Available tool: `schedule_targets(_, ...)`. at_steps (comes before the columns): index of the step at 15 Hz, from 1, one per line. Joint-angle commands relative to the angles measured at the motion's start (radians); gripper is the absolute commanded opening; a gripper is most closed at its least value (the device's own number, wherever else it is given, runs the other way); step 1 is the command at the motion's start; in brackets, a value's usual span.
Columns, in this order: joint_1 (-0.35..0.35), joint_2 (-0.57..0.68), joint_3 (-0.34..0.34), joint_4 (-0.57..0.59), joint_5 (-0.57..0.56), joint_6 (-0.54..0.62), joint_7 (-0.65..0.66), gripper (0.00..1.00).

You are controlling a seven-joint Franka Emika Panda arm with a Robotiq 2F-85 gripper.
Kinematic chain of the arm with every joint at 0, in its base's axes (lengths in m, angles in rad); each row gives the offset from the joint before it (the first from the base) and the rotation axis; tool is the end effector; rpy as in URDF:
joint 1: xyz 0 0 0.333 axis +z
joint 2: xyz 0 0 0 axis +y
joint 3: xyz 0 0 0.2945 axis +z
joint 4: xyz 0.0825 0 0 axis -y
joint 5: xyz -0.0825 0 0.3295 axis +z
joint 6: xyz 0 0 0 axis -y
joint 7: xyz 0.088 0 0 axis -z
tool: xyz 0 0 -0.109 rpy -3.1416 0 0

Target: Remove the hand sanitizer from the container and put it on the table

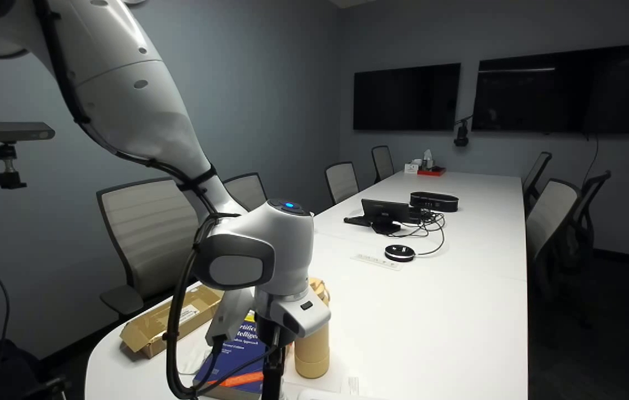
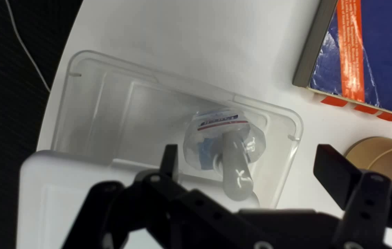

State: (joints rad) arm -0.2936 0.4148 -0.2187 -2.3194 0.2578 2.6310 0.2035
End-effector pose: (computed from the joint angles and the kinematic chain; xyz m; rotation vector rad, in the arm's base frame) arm 0.4113 -0.2431 0.1869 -2.7686 1.3931 0.1217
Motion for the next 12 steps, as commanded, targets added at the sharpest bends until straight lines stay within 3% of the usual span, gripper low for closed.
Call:
schedule_targets(1, -0.004, 0.029, 0.003, 0.030, -0.007, -0.033, -0.038, 1.00)
schedule_targets(7, -0.011, 0.071, 0.004, 0.075, -0.012, -0.039, -0.058, 0.97)
schedule_targets(8, -0.014, 0.074, 0.005, 0.081, -0.011, -0.042, -0.067, 0.73)
schedule_targets(9, -0.016, 0.074, 0.006, 0.083, -0.010, -0.047, -0.071, 0.72)
schedule_targets(12, -0.016, 0.075, 0.002, 0.087, -0.014, -0.058, -0.071, 0.52)
